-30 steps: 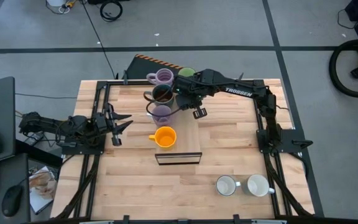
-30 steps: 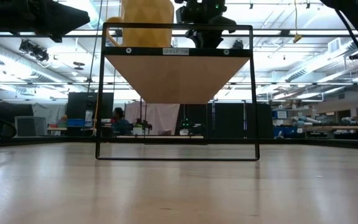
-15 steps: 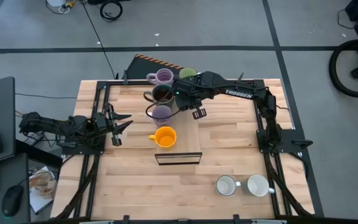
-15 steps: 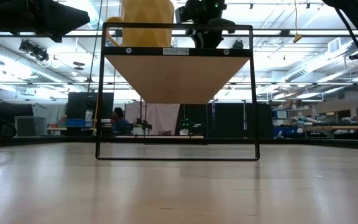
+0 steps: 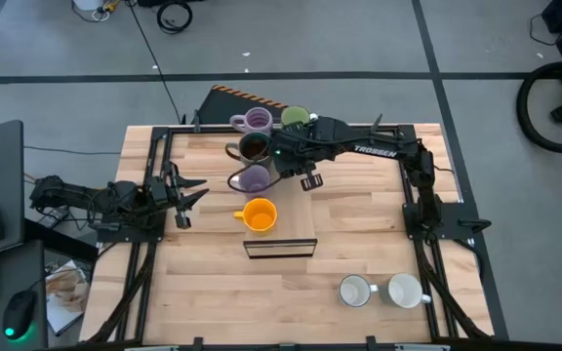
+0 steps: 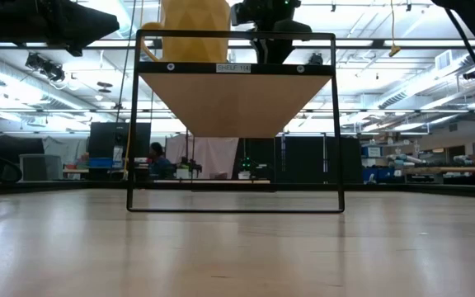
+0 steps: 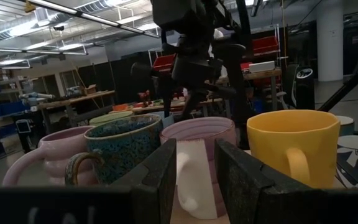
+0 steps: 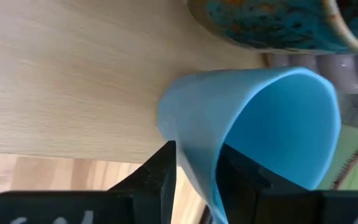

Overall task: Place coffee mugs
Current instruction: Put the blue mug on the shelf, then put the white patterned mug on the shelf

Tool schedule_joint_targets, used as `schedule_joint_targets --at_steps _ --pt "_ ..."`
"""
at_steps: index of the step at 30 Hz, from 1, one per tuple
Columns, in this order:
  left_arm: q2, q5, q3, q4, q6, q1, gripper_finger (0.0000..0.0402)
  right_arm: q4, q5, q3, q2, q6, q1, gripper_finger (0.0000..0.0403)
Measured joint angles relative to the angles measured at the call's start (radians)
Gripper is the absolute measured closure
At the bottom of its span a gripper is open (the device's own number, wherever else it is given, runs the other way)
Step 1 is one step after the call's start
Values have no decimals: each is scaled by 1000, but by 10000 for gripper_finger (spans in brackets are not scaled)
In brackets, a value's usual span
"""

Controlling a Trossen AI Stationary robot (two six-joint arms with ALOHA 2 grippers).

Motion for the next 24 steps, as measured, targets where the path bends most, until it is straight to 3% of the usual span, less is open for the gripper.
schedule_joint_targets --at_steps 16,24 --pt "0 0 0 -8 0 0 287 46 88 0 -19 7 32 193" --pt "0 0 0 -10 3 0 287 37 112 1 -72 79 64 180"
